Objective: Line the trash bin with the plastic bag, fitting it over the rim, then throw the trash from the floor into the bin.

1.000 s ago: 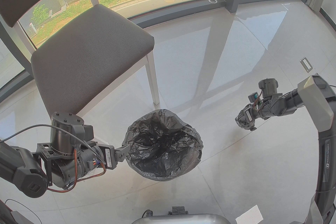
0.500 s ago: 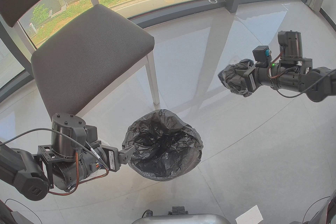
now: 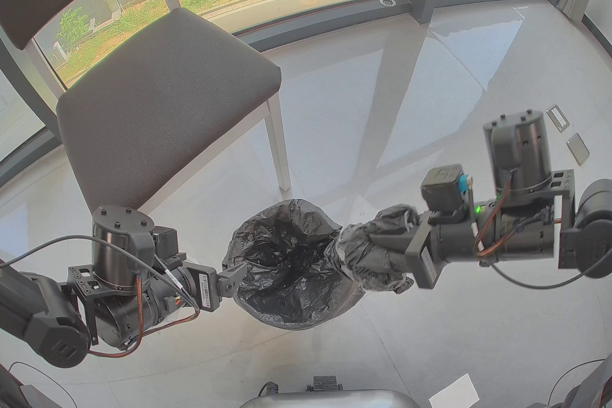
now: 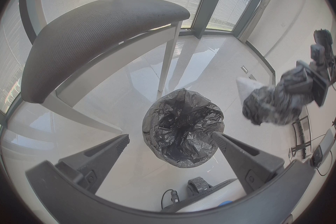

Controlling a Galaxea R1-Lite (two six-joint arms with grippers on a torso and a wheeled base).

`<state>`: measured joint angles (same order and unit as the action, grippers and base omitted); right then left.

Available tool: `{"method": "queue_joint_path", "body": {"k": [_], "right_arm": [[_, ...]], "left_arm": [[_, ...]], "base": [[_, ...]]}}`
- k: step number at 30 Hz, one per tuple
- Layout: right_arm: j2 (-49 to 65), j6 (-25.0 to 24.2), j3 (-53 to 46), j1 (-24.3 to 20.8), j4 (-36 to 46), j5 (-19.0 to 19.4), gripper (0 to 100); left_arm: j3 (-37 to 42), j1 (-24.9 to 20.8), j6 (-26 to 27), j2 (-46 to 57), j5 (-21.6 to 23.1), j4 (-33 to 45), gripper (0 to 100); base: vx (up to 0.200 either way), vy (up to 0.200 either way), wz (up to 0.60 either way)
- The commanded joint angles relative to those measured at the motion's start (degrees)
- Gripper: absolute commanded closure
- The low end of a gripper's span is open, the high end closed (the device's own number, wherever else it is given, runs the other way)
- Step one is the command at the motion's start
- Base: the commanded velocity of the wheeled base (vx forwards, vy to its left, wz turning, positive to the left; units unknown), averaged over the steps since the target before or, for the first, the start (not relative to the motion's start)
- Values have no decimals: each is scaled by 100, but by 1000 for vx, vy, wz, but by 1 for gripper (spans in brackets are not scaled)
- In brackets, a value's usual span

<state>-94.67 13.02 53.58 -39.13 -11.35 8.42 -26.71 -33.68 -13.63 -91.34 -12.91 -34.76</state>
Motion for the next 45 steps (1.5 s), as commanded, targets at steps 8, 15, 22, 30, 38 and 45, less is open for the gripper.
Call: {"method": "queue_joint_path", "body": {"k": [8,15,22,30,38,45], "right_arm": [[-1563,-1,434,-393,-298,160,100],[-2442,16,1436,-376,-263,168,100],[-2987,34,2051,-350,-227,177,100],[-3453,43,2456,-385,-236,177,100],[-3760,210,2605,-270,-219,177,100],[-3919,254,2772,-183,-219,177,0]], "left_arm": [[157,64,343,90,17,-304,0],[192,116,440,90,52,-453,0],[219,134,440,161,43,-462,0],[219,204,440,170,43,-515,0],[210,248,440,170,43,-541,0],[210,257,431,170,43,-541,0]], "base": [[0,0,0],[0,0,0],[0,0,0],[0,0,0],[0,0,0],[0,0,0]]}}
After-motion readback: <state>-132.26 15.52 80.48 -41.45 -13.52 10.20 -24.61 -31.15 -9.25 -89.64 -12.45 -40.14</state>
